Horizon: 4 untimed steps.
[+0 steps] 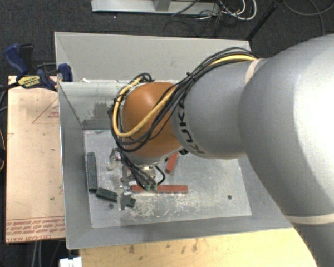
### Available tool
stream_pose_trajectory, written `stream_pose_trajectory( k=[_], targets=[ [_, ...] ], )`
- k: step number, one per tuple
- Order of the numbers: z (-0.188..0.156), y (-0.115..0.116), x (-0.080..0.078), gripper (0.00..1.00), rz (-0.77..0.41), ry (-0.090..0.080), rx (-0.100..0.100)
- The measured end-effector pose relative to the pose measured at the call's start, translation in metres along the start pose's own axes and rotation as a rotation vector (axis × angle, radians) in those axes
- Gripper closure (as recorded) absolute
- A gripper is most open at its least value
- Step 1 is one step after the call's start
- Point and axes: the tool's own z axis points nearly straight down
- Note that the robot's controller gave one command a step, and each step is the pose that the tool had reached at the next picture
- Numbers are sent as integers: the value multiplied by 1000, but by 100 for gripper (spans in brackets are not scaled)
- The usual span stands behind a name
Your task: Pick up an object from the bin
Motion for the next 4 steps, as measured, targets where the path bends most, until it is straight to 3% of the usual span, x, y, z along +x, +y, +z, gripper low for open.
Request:
stream_pose_trajectory(
  k=[1,2,3,4],
  targets=[
    [34,31,4,100,-37,-9,-2],
    [34,31,4,100,-37,-9,-2],
    [-4,32,1,100,-33,9,5],
    [-22,32,-7,100,-33,1,2]
  ],
)
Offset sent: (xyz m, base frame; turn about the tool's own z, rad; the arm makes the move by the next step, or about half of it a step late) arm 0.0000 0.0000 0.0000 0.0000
